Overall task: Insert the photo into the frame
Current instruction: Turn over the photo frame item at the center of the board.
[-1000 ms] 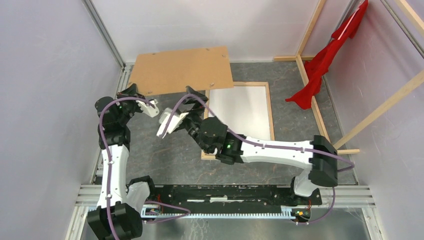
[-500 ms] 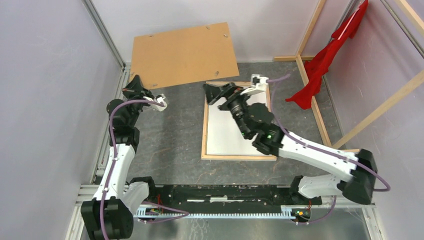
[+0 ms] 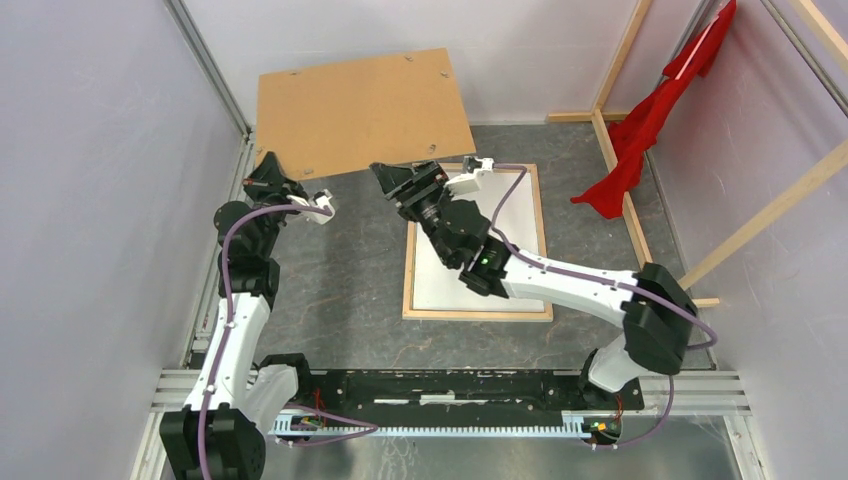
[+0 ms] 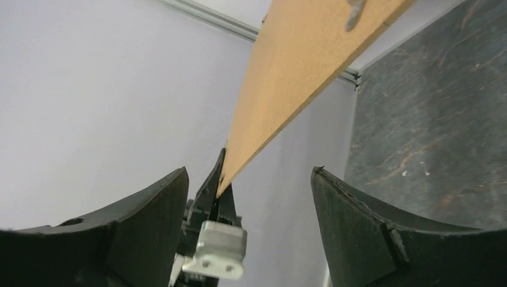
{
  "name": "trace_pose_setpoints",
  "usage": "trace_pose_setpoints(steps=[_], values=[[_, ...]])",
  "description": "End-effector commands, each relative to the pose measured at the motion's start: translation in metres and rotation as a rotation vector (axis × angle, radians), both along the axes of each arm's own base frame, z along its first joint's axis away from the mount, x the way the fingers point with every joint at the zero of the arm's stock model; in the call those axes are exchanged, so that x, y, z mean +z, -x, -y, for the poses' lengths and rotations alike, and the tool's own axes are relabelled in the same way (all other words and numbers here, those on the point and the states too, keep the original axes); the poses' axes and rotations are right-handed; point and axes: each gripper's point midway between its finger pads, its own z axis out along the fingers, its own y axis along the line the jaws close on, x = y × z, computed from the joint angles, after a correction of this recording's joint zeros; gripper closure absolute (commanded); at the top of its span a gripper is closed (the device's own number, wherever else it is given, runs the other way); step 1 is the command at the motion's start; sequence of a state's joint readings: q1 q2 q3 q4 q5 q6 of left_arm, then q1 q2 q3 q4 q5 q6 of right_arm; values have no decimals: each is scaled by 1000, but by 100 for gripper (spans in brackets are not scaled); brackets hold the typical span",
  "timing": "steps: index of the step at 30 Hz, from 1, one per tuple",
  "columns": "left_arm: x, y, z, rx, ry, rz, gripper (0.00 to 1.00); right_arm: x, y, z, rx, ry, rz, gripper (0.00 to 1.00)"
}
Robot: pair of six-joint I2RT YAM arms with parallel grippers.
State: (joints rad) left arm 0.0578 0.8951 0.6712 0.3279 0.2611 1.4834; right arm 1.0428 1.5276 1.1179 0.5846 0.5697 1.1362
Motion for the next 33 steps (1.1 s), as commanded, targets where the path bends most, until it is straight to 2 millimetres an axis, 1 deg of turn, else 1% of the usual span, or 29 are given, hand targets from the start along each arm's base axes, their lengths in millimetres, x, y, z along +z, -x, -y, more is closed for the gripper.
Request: trace_pose_setpoints(steps=[1,3,4,8,11,12,14,15,17,18,19,21,22,23,25,27,28,29,30,33], values=[[52,19,1,8,-12,172,98,27,-20,-7,-39,-240,-51,21],[52,19,1,6,-13,170,98,26,-29,-13,-64,-277,-69,25],[51,20,2,5,-14,167,98,33,-33,-15,-74,-297,-65,26],[45,20,2,2,-17,152,98,47,-48,-21,-136,-342,-59,29],[42,22,4,-8,-16,136,98,47,-57,-22,-175,-373,-65,35],[42,22,4,-10,-15,132,98,44,-59,-23,-180,-381,-69,41],[40,23,5,-13,-12,122,98,39,-61,-23,-190,-380,-71,60],[38,22,6,-16,-11,113,98,36,-61,-23,-193,-377,-73,71],[36,23,7,-24,-8,94,98,31,-62,-20,-201,-370,-72,85],[33,23,8,-30,-4,78,94,30,-62,-18,-207,-363,-65,90],[28,24,10,-40,-2,47,83,29,-63,-15,-215,-353,-61,94],[15,26,15,-67,-2,-45,39,28,-65,-7,-231,-329,-50,100],[7,27,17,-81,1,-96,14,29,-66,-3,-236,-326,-45,100],[0,29,20,-97,14,-143,2,31,-67,2,-239,-327,-33,100],[-10,34,25,-123,48,-226,0,33,-70,11,-240,-324,-14,100],[-18,40,30,-144,91,-319,0,40,-74,20,-232,-308,19,100],[-18,45,33,-154,118,-370,0,44,-75,25,-228,-288,30,100],[-19,49,35,-162,152,-409,0,49,-75,29,-219,-258,49,100],[-27,53,37,-168,169,-468,0,53,-76,32,-210,-216,72,100],[-28,71,45,-198,200,-591,0,64,-79,47,-148,-79,115,100]])
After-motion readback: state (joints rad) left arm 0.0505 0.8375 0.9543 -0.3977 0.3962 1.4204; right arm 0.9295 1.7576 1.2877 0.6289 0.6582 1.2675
